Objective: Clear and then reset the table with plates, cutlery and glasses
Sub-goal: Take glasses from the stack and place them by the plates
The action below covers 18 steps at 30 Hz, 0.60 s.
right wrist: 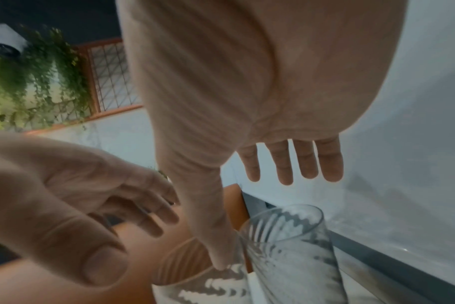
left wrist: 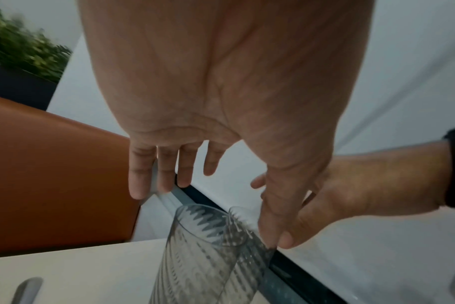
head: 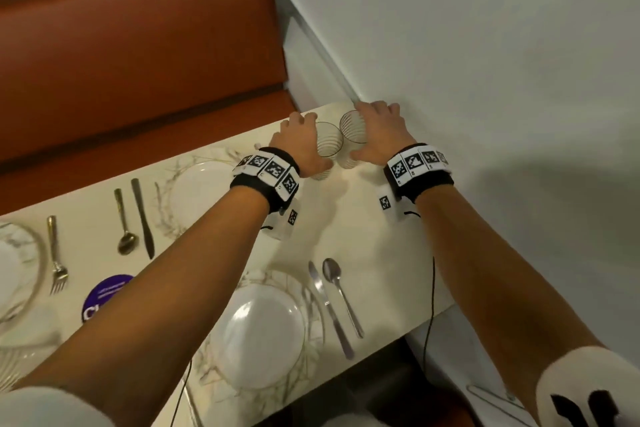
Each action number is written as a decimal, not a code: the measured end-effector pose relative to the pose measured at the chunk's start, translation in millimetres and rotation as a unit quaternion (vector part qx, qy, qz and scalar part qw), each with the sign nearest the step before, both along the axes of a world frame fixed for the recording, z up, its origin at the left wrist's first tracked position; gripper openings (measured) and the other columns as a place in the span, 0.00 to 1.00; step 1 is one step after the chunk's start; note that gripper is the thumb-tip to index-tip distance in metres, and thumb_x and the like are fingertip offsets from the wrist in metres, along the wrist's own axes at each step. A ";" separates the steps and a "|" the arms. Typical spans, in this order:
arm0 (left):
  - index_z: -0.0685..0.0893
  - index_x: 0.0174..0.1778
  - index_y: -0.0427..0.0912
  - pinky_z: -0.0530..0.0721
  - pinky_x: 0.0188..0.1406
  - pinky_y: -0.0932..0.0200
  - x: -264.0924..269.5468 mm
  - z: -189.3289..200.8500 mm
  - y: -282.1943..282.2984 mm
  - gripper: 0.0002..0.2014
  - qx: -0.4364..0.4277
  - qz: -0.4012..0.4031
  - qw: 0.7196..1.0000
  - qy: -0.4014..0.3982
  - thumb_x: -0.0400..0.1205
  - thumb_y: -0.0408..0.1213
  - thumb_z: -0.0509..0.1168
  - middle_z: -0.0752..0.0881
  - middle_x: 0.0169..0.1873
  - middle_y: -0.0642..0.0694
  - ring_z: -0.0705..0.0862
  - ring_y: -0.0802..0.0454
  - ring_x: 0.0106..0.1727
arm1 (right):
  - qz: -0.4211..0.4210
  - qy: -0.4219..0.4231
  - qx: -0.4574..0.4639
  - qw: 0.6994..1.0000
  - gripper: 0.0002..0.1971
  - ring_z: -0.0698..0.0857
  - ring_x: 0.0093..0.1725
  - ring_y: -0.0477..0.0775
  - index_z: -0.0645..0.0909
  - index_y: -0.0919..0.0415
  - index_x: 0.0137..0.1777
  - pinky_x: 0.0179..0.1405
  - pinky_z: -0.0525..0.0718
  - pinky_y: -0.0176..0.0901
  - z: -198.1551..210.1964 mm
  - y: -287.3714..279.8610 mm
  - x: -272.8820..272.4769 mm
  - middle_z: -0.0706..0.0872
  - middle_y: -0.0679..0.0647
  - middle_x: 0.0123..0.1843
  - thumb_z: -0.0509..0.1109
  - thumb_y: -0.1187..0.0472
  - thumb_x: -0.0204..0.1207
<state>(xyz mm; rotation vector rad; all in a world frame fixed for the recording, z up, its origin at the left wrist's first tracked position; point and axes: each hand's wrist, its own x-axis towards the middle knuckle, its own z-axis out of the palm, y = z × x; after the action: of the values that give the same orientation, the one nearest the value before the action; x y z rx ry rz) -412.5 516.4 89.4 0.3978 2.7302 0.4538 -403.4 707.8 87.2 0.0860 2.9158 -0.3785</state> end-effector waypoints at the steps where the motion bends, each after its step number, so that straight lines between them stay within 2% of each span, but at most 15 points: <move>1: 0.59 0.87 0.41 0.74 0.77 0.34 -5.1 -4.5 8.7 0.55 -0.019 -0.009 1.000 0.004 0.70 0.56 0.82 0.66 0.82 0.35 0.69 0.34 0.81 | 0.008 -0.008 0.008 1.000 0.53 0.65 0.76 0.68 0.60 0.55 0.85 0.74 0.72 0.62 -3.7 4.0 -6.8 0.68 0.62 0.80 0.84 0.49 0.62; 7: 0.42 0.91 0.45 0.62 0.85 0.33 -23.9 -35.1 32.8 0.66 -0.092 -0.036 0.995 -0.024 0.70 0.60 0.81 0.47 0.91 0.38 0.51 0.34 0.90 | 0.050 -0.030 0.035 0.998 0.61 0.63 0.81 0.68 0.52 0.53 0.88 0.77 0.70 0.66 -23.0 9.7 -28.0 0.60 0.59 0.86 0.87 0.48 0.59; 9: 0.40 0.91 0.46 0.62 0.85 0.33 -25.4 -42.0 33.2 0.65 -0.093 -0.038 0.994 -0.036 0.71 0.59 0.81 0.45 0.91 0.38 0.50 0.34 0.90 | 0.053 -0.037 0.033 0.997 0.60 0.63 0.81 0.67 0.52 0.53 0.88 0.77 0.70 0.65 -27.7 9.8 -30.9 0.60 0.59 0.86 0.86 0.50 0.61; 11: 0.44 0.92 0.46 0.67 0.83 0.34 -25.5 -45.5 30.3 0.61 -0.075 -0.034 0.996 -0.035 0.73 0.55 0.80 0.50 0.91 0.38 0.57 0.33 0.89 | 0.051 -0.043 0.020 0.998 0.55 0.65 0.80 0.67 0.54 0.53 0.88 0.76 0.71 0.65 -30.3 8.2 -31.7 0.63 0.59 0.85 0.84 0.52 0.65; 14: 0.57 0.89 0.45 0.78 0.73 0.38 -23.6 -42.7 23.9 0.51 -0.009 -0.010 1.000 -0.022 0.75 0.47 0.80 0.66 0.84 0.37 0.73 0.33 0.80 | 0.040 -0.035 -0.010 0.999 0.46 0.69 0.77 0.67 0.60 0.54 0.86 0.74 0.73 0.64 -30.8 4.7 -29.0 0.69 0.61 0.81 0.81 0.56 0.71; 16: 0.62 0.87 0.45 0.80 0.69 0.41 -19.8 -37.3 15.4 0.49 0.026 0.013 0.999 -0.029 0.73 0.46 0.81 0.71 0.79 0.38 0.77 0.36 0.76 | 0.037 -0.032 -0.021 0.999 0.45 0.69 0.77 0.67 0.62 0.55 0.86 0.74 0.74 0.65 -27.7 0.4 -25.1 0.69 0.62 0.80 0.81 0.57 0.71; 18: 0.64 0.85 0.47 0.80 0.71 0.41 -13.9 -32.7 1.3 0.48 0.055 0.039 0.997 -0.033 0.72 0.48 0.82 0.72 0.77 0.41 0.78 0.39 0.75 | 0.035 -0.020 -0.034 0.999 0.45 0.68 0.77 0.67 0.62 0.56 0.85 0.75 0.73 0.65 -22.2 -6.1 -19.2 0.69 0.62 0.80 0.81 0.55 0.71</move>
<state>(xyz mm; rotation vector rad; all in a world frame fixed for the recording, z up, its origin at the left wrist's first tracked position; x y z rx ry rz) -426.4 517.7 56.7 0.2982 2.6716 0.6298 -422.6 701.7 65.0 -0.0177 2.8549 -0.4599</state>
